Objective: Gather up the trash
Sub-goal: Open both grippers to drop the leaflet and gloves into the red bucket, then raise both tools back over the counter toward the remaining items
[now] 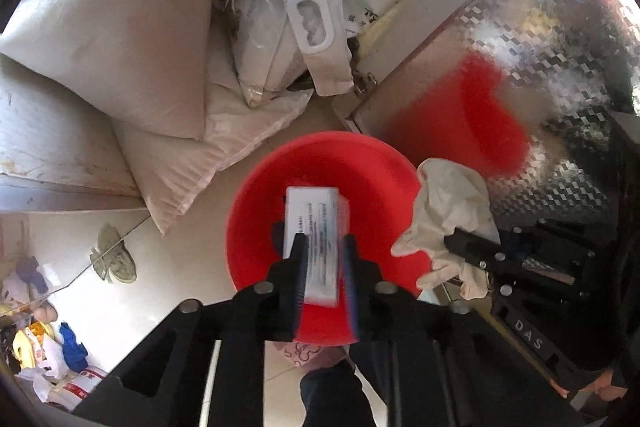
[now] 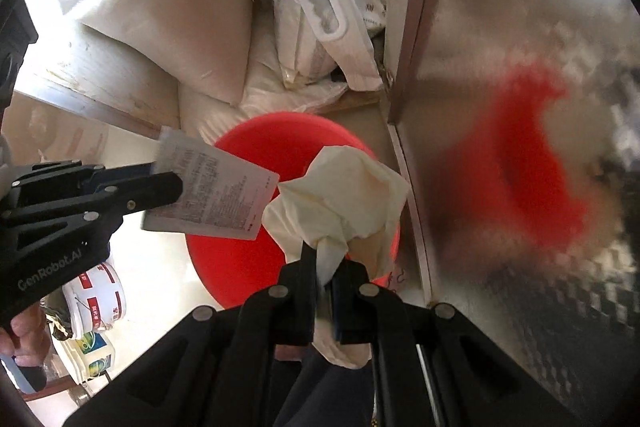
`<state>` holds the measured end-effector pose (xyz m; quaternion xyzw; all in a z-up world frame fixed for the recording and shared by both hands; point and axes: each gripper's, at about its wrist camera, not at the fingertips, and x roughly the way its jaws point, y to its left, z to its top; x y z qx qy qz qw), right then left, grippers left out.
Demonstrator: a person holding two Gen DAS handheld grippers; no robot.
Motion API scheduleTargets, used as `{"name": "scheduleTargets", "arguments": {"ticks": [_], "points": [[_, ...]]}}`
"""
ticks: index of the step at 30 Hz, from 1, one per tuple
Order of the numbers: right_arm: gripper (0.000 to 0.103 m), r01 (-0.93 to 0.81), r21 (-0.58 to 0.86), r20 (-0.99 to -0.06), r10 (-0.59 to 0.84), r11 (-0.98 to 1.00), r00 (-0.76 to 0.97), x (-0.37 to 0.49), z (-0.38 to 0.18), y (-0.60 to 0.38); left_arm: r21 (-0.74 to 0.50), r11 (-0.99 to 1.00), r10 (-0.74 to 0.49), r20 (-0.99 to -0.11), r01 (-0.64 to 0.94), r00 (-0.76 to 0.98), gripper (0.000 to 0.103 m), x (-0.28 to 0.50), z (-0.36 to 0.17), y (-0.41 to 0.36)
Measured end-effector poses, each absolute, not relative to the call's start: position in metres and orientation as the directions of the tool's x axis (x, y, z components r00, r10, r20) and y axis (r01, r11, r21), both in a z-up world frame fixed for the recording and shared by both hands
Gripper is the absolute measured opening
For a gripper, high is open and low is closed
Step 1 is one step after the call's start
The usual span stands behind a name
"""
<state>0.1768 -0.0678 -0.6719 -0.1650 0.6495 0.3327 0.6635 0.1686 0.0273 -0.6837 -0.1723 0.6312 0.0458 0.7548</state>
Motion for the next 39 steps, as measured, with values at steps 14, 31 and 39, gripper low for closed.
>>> {"name": "scheduleTargets", "arguments": {"ticks": [14,31,39], "points": [[0.066,-0.677,0.2,-0.969,0.243,0.708,-0.032,0.166,-0.642,-0.067,-0.148,0.952,-0.108,-0.982,-0.269,0.157,0.034,0.151,-0.644,0.032],[0.068,-0.694,0.109,-0.949,0.281,0.712,0.14,0.143,-0.429,-0.067,-0.135,0.931,-0.046,-0.965,-0.339,0.258,0.034,0.109,-0.426,0.051],[0.068,-0.688,0.131,-0.894,0.385,0.713,0.229,0.148,-0.312,-0.065,-0.088,0.945,0.045,-0.919,-0.315,0.391,0.041,0.114,-0.297,0.051]]}}
